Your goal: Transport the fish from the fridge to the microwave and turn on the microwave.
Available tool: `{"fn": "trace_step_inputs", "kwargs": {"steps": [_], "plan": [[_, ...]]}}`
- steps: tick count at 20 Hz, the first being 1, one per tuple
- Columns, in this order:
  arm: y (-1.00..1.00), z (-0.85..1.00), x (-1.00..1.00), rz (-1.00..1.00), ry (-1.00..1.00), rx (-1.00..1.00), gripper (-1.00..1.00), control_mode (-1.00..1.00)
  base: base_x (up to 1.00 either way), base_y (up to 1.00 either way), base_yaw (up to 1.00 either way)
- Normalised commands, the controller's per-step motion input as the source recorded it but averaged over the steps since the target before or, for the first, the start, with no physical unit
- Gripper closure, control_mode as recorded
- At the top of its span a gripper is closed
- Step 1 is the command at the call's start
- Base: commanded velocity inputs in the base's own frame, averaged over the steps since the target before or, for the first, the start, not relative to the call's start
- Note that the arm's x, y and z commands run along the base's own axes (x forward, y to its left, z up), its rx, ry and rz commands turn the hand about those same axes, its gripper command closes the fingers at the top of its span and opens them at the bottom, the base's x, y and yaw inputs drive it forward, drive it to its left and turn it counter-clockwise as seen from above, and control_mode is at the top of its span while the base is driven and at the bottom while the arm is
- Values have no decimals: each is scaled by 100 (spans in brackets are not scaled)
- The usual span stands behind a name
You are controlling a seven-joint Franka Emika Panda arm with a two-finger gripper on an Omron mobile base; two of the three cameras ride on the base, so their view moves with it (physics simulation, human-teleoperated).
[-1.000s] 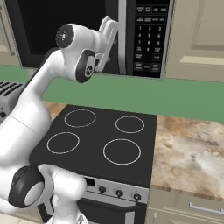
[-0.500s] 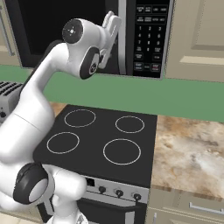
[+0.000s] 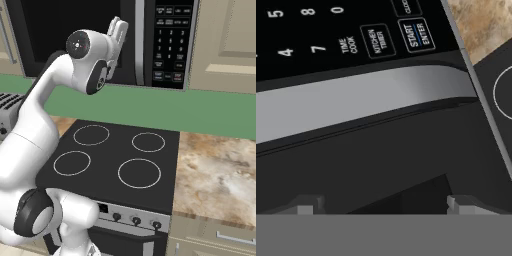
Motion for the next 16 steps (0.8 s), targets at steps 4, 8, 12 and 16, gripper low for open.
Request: {"fn": "trace_step_inputs", "kwargs": {"steps": [4,8,12,16], "plan": [[19,0,1,3,-4,0,-100,-100,0,0,0],[2,0,-39,4,-2,0,-100,-100,0,0,0],[0,0,-55,12,-6,0,-100,-100,0,0,0],[0,0,-62,17,-11,0,-100,-100,0,0,0]]}}
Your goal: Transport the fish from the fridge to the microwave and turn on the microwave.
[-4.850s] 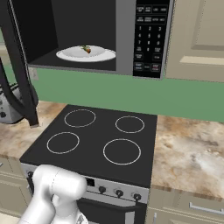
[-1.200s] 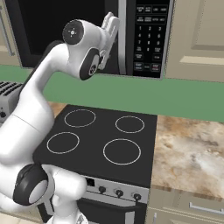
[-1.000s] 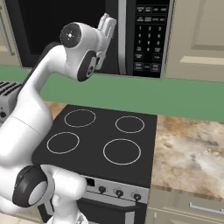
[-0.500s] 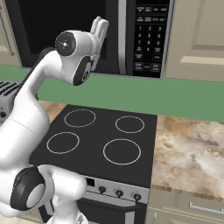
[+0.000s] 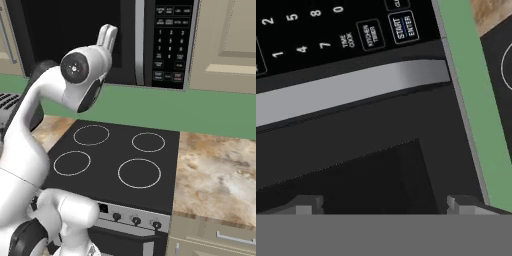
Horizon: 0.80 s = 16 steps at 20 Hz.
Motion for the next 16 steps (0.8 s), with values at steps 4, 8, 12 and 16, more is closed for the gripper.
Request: {"fn": "trace_step_inputs", "kwargs": {"steps": [4,8,12,16], "plan": [[-1,0,-61,18,-13,0,-100,-100,0,0,0],[-19,0,-66,17,-14,0,-100,-100,0,0,0],[-30,0,-64,20,-10,0,-100,-100,0,0,0],[-30,-1,-62,19,-6,0,-100,-100,0,0,0]]}}
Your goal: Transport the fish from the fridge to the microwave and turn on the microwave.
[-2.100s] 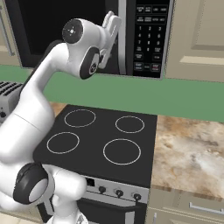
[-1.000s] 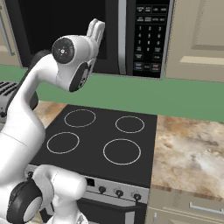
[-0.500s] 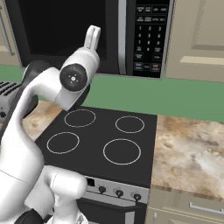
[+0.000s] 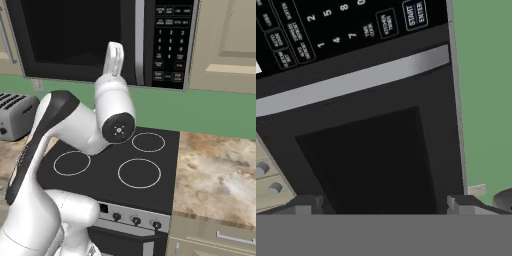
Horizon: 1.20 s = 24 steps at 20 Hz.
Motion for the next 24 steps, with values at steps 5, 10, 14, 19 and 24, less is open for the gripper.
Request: {"fn": "trace_step_inputs", "kwargs": {"steps": [5,10,14,19,24], "plan": [[-39,-6,-38,12,-2,-1,-100,-100,0,0,0],[-43,-19,-23,1,0,-10,-100,-100,0,0,0],[-33,-30,-11,0,0,-15,-100,-100,0,0,0],[-25,-35,-1,6,-1,-11,-100,-100,0,0,0],[-15,-31,10,9,0,-12,-100,-100,0,0,0]]}}
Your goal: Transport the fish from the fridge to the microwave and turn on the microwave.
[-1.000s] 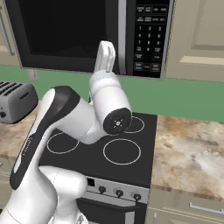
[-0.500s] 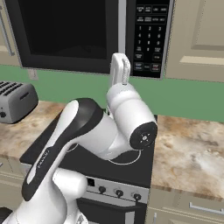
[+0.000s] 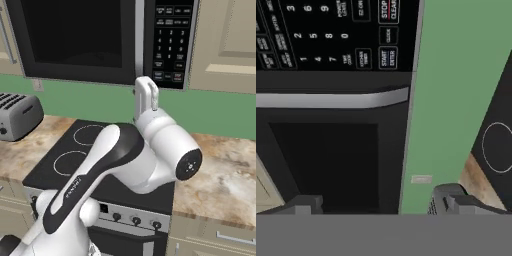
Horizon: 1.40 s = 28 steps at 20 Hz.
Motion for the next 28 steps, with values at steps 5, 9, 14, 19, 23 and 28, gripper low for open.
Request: {"fn": "trace_step_inputs", "kwargs": {"steps": [5,9,14,19,23,28], "plan": [[-3,-20,40,3,0,-9,-100,-100,0,0,0],[0,-7,43,0,-1,-4,-100,-100,0,0,0],[-2,-5,33,0,-4,0,-100,-100,0,0,0],[0,-11,32,0,-4,0,-100,-100,0,0,0],[0,-5,34,0,-5,-1,-100,-100,0,0,0],[-3,0,32,0,-1,0,-100,-100,0,0,0]]}}
